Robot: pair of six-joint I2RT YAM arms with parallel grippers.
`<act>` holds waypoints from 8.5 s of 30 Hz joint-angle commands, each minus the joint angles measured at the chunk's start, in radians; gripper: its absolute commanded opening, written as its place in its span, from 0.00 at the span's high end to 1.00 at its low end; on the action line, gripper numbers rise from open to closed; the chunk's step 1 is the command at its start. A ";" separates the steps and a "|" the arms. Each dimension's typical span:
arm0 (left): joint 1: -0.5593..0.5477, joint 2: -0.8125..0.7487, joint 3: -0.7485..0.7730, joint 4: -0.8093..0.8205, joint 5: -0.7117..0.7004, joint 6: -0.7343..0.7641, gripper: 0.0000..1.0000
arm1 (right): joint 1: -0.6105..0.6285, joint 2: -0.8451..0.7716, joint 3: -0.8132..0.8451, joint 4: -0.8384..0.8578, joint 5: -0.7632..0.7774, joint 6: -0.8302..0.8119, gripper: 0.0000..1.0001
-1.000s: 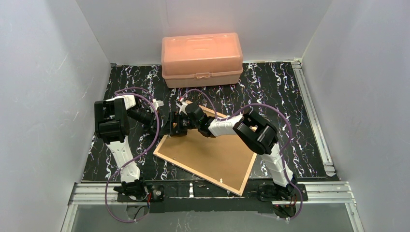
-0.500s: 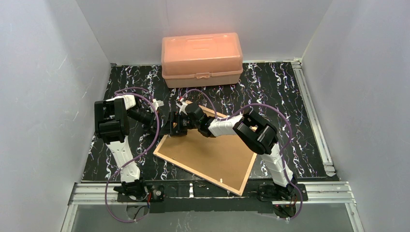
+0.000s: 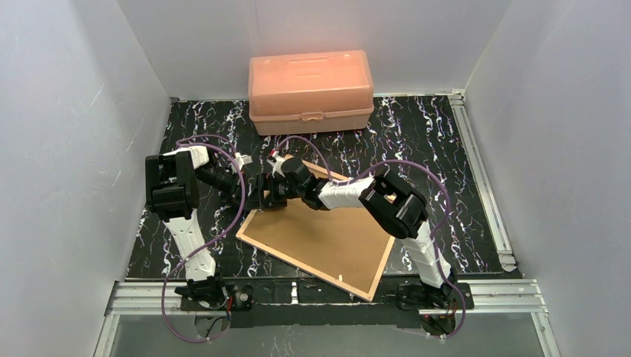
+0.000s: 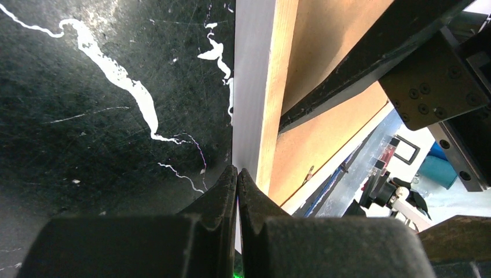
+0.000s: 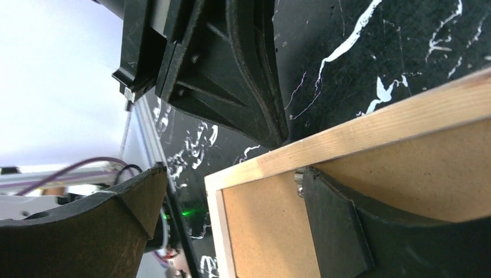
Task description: Put the photo into the frame
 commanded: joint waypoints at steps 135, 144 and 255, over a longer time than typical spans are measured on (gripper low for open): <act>0.059 -1.240 -0.541 0.206 0.097 0.721 0.02 | 0.288 -0.359 -0.204 -0.763 0.601 -0.630 0.72; 0.059 -1.342 -0.656 0.143 0.152 1.056 0.02 | 0.288 -0.425 -0.124 -0.821 0.605 -0.626 0.99; -0.212 -1.326 -0.033 0.297 -0.090 0.103 0.02 | 0.171 -0.609 0.472 -1.202 0.572 -0.702 0.90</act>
